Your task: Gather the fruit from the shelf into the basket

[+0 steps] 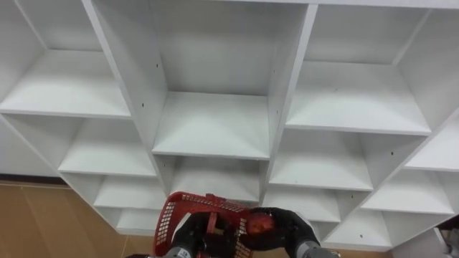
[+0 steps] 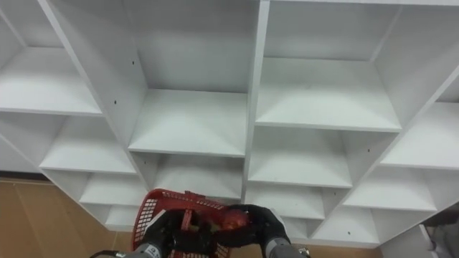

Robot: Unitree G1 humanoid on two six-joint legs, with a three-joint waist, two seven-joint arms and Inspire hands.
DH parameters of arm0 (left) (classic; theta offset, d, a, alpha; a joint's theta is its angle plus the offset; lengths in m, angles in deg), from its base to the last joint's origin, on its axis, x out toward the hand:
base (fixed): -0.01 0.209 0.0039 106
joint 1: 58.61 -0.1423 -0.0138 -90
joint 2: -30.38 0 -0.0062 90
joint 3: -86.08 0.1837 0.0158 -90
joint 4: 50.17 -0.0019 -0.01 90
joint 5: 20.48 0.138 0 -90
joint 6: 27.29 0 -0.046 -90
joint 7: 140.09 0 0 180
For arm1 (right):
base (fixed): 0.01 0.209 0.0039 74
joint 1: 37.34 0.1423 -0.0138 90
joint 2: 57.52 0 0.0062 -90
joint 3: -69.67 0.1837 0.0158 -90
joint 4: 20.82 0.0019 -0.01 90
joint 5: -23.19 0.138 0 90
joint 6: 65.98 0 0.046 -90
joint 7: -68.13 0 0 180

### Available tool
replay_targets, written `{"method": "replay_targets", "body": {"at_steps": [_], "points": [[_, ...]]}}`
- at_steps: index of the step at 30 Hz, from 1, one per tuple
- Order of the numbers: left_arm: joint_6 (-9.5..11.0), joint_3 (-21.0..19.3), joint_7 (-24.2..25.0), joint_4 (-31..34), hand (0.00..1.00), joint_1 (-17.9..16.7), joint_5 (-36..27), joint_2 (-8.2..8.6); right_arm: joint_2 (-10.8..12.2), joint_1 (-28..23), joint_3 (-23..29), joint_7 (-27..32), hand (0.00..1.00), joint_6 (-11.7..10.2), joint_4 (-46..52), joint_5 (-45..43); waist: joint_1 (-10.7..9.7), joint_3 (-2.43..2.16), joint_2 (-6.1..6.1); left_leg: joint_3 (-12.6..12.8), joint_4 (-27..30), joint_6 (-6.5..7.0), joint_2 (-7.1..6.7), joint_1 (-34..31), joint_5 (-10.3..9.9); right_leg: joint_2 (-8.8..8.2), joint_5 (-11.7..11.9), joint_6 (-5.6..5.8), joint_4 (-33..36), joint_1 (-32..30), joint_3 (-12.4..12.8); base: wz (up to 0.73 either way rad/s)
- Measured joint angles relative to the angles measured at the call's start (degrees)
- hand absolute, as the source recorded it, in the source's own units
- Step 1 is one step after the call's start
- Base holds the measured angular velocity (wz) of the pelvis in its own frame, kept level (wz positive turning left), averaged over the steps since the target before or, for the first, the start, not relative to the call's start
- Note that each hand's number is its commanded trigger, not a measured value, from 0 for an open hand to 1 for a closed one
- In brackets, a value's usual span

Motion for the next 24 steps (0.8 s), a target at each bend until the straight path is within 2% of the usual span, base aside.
{"method": "replay_targets", "body": {"at_steps": [9,24], "points": [[-0.03,0.58,0.30,-0.51,1.00,0.00,0.01,-0.07,0.12,0.08,-0.03,0.01,0.00,-0.02,-0.01,-0.02,-0.01,-0.13,-0.40,0.01,0.03,0.00,-0.02,-0.02,0.00,0.00,-0.01,0.00,-0.07,0.01,0.05,0.00],[-0.03,0.58,0.23,-0.52,1.00,0.00,-0.01,-0.25,0.17,0.08,-0.11,-0.43,0.00,-0.02,-0.02,-0.07,-0.06,-0.06,-0.50,0.22,0.02,0.00,-0.02,-0.05,0.00,0.00,-0.01,0.01,-0.09,0.02,0.01,0.00]]}}
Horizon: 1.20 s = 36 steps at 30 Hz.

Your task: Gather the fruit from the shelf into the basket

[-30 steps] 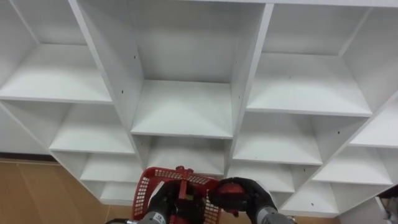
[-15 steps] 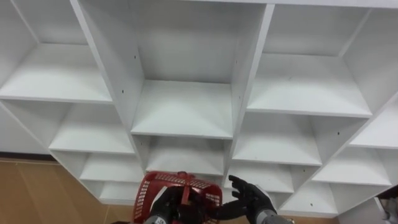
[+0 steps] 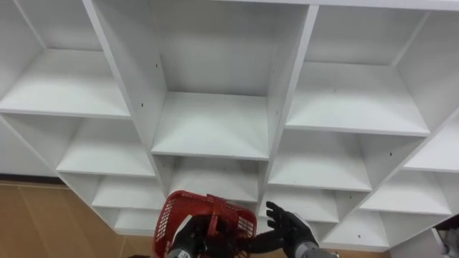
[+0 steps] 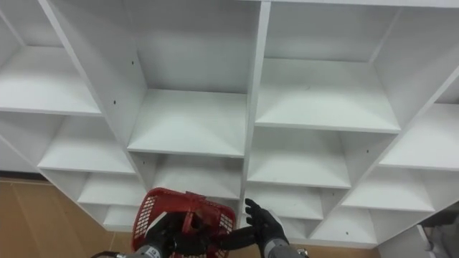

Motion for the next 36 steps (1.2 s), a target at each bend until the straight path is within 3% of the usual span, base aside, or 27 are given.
{"method": "replay_targets", "body": {"at_steps": [16,18,21,25,27,33,36], "points": [[-0.01,-0.54,-0.01,0.04,1.00,0.00,0.03,-0.10,-0.12,0.20,1.09,0.00,0.00,0.00,0.49,0.66,0.03,0.05,-0.03,-0.21,-0.07,0.00,0.00,0.01,0.00,0.00,0.00,0.00,0.00,-0.06,0.06,0.00],[0.01,-0.96,0.44,0.18,1.00,-0.19,0.25,-1.24,-0.85,-0.71,2.46,-0.13,0.00,-0.11,3.19,0.57,-0.09,0.04,-0.01,-0.22,-0.07,0.00,0.00,0.00,-0.01,0.01,-0.02,0.00,-0.09,-0.07,0.04,0.00],[0.15,-3.20,0.64,0.16,1.00,-0.54,0.19,-2.33,-1.90,-2.62,5.33,-0.55,0.00,-2.22,6.30,0.67,-0.29,-0.05,0.06,-0.17,-0.11,-0.02,-0.01,-0.20,-0.01,0.02,-0.03,-0.01,-0.22,-0.20,0.04,0.00],[1.41,-6.56,-0.31,0.04,1.00,-2.83,0.08,-4.68,-2.92,-5.86,8.95,0.06,0.00,-4.48,6.30,3.04,-0.95,-0.84,0.73,0.23,-0.12,-0.02,-0.01,-0.01,-0.02,-0.04,-0.04,-0.01,-0.23,-0.03,0.01,0.00],[1.62,-7.86,-1.33,-0.55,1.00,-3.82,0.14,-5.31,-3.89,-7.13,9.76,0.12,0.00,-4.49,6.28,4.02,-1.62,-1.03,1.05,0.20,-0.14,-0.02,-0.01,0.08,-0.02,-0.06,-0.04,0.00,-0.07,-0.04,-0.04,0.00],[2.68,-12.91,-3.40,-3.99,1.00,-5.81,0.24,-5.84,-5.01,-11.34,15.26,0.53,0.00,-5.99,6.07,3.36,-2.30,-0.90,1.52,0.23,-0.34,-0.05,0.07,0.21,-0.08,0.04,-0.04,0.00,-0.05,-0.09,0.19,0.00],[3.89,-14.42,-4.51,-4.37,1.00,-7.47,0.90,-6.15,-5.94,-12.40,15.39,0.52,0.00,-7.12,3.38,2.96,-2.71,-0.75,1.78,0.36,-0.32,-0.01,0.05,0.87,-0.11,0.03,-0.08,0.01,-0.05,0.01,0.45,-0.05]]}}
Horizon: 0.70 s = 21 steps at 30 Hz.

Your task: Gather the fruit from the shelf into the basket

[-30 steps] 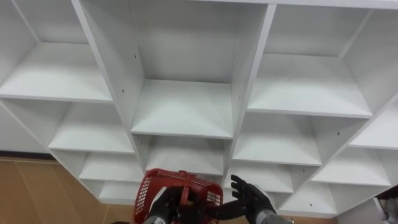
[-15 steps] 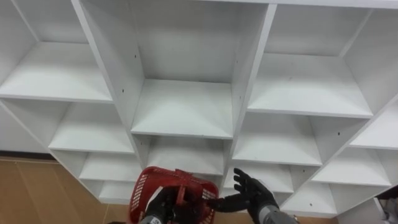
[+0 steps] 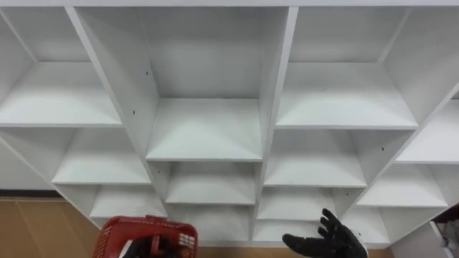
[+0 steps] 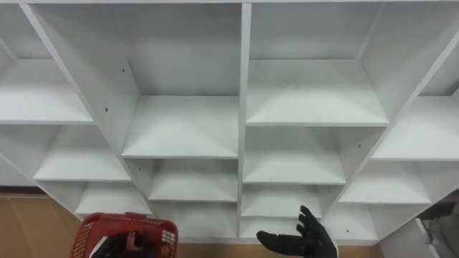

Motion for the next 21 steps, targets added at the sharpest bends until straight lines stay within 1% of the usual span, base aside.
{"method": "replay_targets", "body": {"at_steps": [3,5,7,8,11,12,15,17,18,19,21], "points": [[1.13,-1.37,-0.08,-1.07,1.00,-0.76,0.38,-0.06,-0.10,-0.42,0.37,-0.49,0.00,-0.47,-2.87,-0.92,-0.07,-0.04,0.11,0.81,-0.13,0.00,0.09,0.09,0.00,0.10,-0.14,-0.03,0.15,-0.55,0.89,-0.11],[1.67,-1.96,-0.10,-2.37,1.00,-0.81,0.38,-0.03,-0.10,-0.44,0.58,-0.61,0.00,-0.61,-4.81,-1.63,-0.26,-0.09,0.10,1.08,-0.27,0.00,0.11,0.13,0.01,0.13,-0.13,-0.04,0.18,-0.57,1.06,-0.08],[2.84,-2.02,-0.08,-5.32,1.00,-0.72,0.35,-0.04,0.01,-0.33,1.84,-1.10,0.00,-1.62,-9.11,-1.97,-0.35,-0.38,0.07,1.22,-0.45,0.00,0.11,0.30,0.00,0.15,-0.11,-0.03,0.22,-0.46,1.28,-0.05],[3.06,-2.02,-0.08,-6.15,1.00,-0.71,0.34,-0.05,0.01,-0.30,2.07,-1.10,0.00,-1.75,-10.27,-2.08,-0.35,-0.43,0.04,1.27,-0.48,0.00,0.11,0.32,0.00,0.15,-0.11,-0.02,0.21,-0.42,1.28,0.00],[3.71,-1.92,-0.08,-10.09,1.00,-0.62,0.34,-0.14,-0.07,-0.01,2.24,-0.95,0.00,-1.83,-15.40,-2.43,-0.34,-0.37,-0.13,1.49,-0.78,0.00,0.11,0.25,0.00,0.16,-0.11,-0.01,0.11,-0.66,1.27,0.00],[3.71,-1.92,-0.07,-11.01,1.00,-0.66,0.34,-0.13,-0.06,-0.03,2.24,-0.92,0.00,-1.82,-17.05,-2.44,-0.36,-0.27,-0.23,1.52,-0.89,-0.01,0.11,0.23,0.00,0.18,-0.12,0.00,0.06,-0.75,1.28,0.00],[3.71,-2.02,-0.01,-12.54,1.00,-0.68,0.38,-0.09,-0.06,-0.10,2.25,-0.75,0.00,-1.76,-20.03,-1.99,-0.14,-0.12,-0.36,1.57,-1.05,-0.03,0.11,0.29,-0.07,0.18,-0.12,0.00,-0.02,-0.84,1.33,-0.01],[3.75,-2.17,-0.03,-13.82,1.00,-0.72,0.38,0.08,-0.07,-0.16,2.33,-0.54,0.00,-1.74,-21.60,-1.86,0.00,0.02,-0.11,1.76,-1.58,-0.03,0.14,1.10,-0.07,0.27,-0.12,0.00,0.00,-0.61,1.87,-0.11],[3.72,-3.01,-0.01,-14.56,1.00,-1.04,0.66,0.38,-0.06,-0.23,2.35,-0.57,0.00,-1.62,-22.38,-1.78,0.28,0.10,-0.13,1.90,-1.83,-0.04,0.14,1.23,-0.11,0.31,-0.18,0.07,0.00,-0.38,2.17,-0.15],[3.72,-4.26,0.03,-14.60,1.00,-1.42,2.04,0.66,0.01,-0.38,2.64,-0.60,0.00,-1.56,-22.83,-1.72,0.35,0.07,0.08,2.10,-1.86,-0.04,0.14,1.36,-0.20,0.39,-0.23,0.10,0.02,-0.39,2.56,-0.13],[3.72,-5.33,0.02,-14.58,1.00,-2.00,2.61,0.71,0.26,-0.35,3.92,-0.63,0.00,-1.32,-23.65,-1.74,0.50,0.06,-0.02,2.51,-1.86,-0.03,0.18,1.43,-0.28,0.42,-0.24,0.12,0.06,-0.49,2.87,-0.10]]}}
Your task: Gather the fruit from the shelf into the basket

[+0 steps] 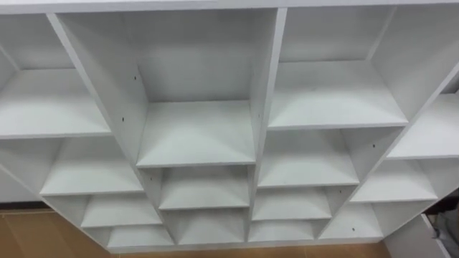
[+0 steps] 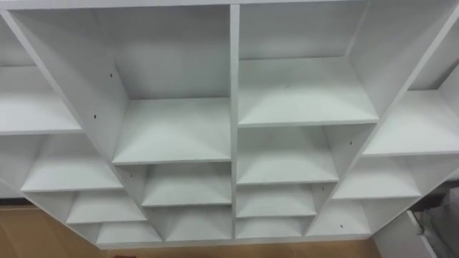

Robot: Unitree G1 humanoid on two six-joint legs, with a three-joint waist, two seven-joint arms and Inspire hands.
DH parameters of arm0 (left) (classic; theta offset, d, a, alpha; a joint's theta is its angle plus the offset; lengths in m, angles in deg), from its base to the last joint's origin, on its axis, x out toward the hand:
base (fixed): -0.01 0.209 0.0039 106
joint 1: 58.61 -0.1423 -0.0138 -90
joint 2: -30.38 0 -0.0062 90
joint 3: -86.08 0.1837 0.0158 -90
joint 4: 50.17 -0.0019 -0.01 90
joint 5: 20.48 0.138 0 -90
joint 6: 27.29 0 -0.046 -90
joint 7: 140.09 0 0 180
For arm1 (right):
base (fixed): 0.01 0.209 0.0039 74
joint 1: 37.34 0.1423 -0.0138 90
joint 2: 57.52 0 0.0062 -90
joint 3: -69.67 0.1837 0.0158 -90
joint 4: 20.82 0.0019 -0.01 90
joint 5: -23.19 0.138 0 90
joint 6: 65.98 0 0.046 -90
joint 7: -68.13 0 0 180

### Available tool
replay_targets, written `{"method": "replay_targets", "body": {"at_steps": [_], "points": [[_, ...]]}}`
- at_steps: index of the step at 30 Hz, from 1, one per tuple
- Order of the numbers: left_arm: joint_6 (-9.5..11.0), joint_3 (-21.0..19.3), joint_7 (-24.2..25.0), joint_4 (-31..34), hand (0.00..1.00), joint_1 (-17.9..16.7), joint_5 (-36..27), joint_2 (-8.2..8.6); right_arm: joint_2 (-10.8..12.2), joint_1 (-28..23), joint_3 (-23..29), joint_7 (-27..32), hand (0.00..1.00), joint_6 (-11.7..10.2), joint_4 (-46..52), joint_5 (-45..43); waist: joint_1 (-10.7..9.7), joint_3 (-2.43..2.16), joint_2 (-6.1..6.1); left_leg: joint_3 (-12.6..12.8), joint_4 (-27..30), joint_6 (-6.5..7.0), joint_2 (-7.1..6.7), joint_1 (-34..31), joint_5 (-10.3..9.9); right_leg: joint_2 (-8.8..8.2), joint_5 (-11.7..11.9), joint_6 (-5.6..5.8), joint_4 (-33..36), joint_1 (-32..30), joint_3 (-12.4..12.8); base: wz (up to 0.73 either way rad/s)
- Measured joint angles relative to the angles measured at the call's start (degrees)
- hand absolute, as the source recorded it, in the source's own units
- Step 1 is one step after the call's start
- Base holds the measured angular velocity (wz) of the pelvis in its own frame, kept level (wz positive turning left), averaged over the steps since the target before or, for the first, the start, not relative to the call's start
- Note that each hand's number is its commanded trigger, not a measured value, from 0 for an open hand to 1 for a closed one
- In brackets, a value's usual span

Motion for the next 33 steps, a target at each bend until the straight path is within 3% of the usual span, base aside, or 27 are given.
{"method": "replay_targets", "body": {"at_steps": [4,8,16,33], "points": [[-0.05,-2.08,-0.06,-0.56,1.00,-0.84,0.56,0.02,0.04,-0.03,0.54,-0.67,0.00,1.72,-0.75,-0.02,0.23,0.05,0.03,0.09,-0.01,0.06,-0.03,0.37,-0.17,0.05,-0.06,0.09,0.02,0.31,0.42,-0.02],[-0.12,-3.49,-0.13,-2.41,1.00,-0.90,1.46,0.13,0.04,0.42,0.98,-2.28,0.00,2.08,-2.13,-0.39,0.61,-0.02,-0.23,0.03,0.07,0.10,-0.06,0.49,-0.34,0.05,-0.11,0.14,0.01,0.44,0.51,0.00],[-1.60,-3.49,-0.09,-5.68,1.00,-1.18,1.65,0.15,0.21,2.22,0.94,-3.45,0.00,3.45,-4.90,-0.43,0.78,-0.33,-0.86,-0.04,0.15,0.13,-0.08,0.46,-0.36,-0.09,-0.13,0.16,-0.08,0.47,-0.06,0.00],[-3.53,-3.48,-1.10,-5.47,1.00,-1.10,5.63,0.17,0.25,2.53,0.02,-3.63,0.00,4.72,-5.08,1.14,1.24,-0.27,-1.09,-0.86,0.26,0.16,-0.15,-0.06,-0.45,0.01,-0.13,0.20,-0.83,0.72,-0.29,0.02]]}}
